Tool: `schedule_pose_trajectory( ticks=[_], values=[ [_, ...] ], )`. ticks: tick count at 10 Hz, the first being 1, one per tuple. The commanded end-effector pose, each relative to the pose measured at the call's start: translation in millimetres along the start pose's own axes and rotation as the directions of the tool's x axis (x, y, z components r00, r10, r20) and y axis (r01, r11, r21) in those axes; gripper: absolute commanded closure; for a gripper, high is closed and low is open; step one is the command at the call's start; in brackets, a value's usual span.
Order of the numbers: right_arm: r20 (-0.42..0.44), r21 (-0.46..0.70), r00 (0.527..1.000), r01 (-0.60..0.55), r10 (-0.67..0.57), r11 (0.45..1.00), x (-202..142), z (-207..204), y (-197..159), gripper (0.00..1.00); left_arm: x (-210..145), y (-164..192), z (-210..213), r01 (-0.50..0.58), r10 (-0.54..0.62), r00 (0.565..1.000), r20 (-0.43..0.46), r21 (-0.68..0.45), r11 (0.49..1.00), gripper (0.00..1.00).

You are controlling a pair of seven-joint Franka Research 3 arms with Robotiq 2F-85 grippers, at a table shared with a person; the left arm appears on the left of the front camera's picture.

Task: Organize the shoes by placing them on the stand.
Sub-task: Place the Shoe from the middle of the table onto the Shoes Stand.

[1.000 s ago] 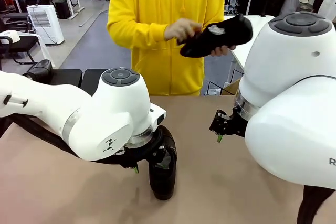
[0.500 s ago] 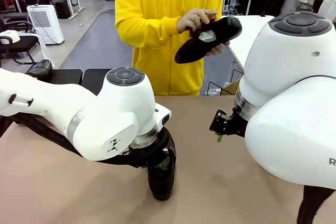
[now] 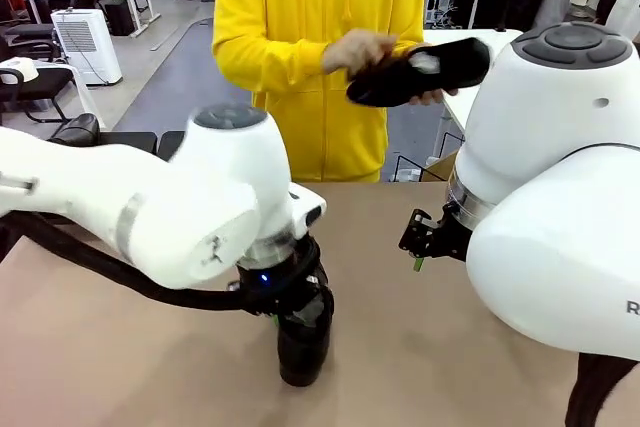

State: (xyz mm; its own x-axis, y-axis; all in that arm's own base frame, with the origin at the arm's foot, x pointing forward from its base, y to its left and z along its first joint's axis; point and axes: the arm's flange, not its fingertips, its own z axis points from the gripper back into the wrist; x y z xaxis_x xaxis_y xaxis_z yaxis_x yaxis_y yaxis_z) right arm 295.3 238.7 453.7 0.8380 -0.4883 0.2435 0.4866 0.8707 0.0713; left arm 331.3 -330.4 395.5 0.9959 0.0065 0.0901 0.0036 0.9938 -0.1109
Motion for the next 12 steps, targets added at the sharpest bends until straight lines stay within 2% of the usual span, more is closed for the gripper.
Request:
schedule_pose_trajectory(
  ticks=[1,3,4,5,6,7,11,12],
  values=[
    [0.000,0.012,1.000,-0.013,0.013,1.000,5,1,2,0.00,10,60,58,-0.020,0.019,0.991,0.132,0.008,1.000,1.00],
    [0.000,0.012,1.000,-0.013,0.013,1.000,5,1,2,0.00,46,121,81,-0.120,0.096,0.963,0.252,0.081,0.989,1.00],
    [0.000,0.012,1.000,-0.013,0.013,1.000,5,1,2,0.00,57,142,84,-0.163,0.128,0.952,0.278,0.107,0.981,1.00],
    [0.000,0.012,1.000,-0.013,0.013,1.000,5,1,2,0.00,65,157,86,-0.164,0.140,0.958,0.249,0.080,0.983,1.00],
    [0.000,0.012,1.000,-0.013,0.013,1.000,5,1,2,0.00,75,168,86,-0.217,0.210,0.962,0.177,0.019,0.976,1.00],
    [0.000,0.012,1.000,-0.013,0.013,1.000,5,1,2,0.00,60,161,96,-0.169,0.142,0.957,0.251,0.089,0.982,1.00],
    [0.000,0.012,1.000,-0.013,0.013,1.000,5,1,2,0.00,64,165,88,-0.174,0.150,0.962,0.228,0.091,0.980,1.00],
    [0.000,0.012,1.000,-0.013,0.013,1.000,5,1,2,0.00,73,173,94,-0.166,0.135,0.953,0.271,0.096,0.981,1.00]
  ],
)
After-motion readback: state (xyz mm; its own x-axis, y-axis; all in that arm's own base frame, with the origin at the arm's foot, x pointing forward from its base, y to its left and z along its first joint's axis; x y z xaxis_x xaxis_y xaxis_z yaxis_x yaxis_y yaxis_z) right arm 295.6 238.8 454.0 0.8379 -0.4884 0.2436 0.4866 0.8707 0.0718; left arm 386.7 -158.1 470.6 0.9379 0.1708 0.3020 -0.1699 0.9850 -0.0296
